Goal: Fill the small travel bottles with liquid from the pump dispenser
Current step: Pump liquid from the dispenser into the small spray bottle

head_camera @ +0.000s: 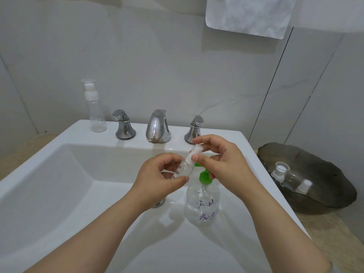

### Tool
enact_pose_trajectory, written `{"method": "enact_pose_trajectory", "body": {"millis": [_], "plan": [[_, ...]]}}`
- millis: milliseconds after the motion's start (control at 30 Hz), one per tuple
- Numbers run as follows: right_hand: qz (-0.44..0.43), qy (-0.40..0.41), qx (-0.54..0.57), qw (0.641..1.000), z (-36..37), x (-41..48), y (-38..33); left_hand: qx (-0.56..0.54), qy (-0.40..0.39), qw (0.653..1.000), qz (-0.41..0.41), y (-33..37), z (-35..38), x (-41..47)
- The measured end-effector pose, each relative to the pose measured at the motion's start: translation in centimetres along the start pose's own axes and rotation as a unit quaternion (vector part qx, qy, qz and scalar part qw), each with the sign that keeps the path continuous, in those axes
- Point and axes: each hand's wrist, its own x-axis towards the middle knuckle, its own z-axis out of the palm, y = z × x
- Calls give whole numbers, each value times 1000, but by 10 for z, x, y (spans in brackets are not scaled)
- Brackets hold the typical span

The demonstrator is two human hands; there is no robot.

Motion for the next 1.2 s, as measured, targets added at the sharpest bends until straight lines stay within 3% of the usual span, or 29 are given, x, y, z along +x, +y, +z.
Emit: {"method": "enact_pose_trajectory", "body": {"millis": [367, 500, 967, 1200], "plan": [[5, 11, -6, 1000, -1, -1, -1, -2, -8, 1000, 0, 0, 0, -1], [9, -18, 17, 1000, 0, -1, -2, -6, -8, 1000, 1, 0, 0, 0], [-8, 40, 5, 999, 5, -1, 0, -15, -2, 1000, 2, 8, 3, -4], [-28, 128, -20, 991, -12, -26, -1, 4, -26, 999, -22, 4, 1, -6]]}}
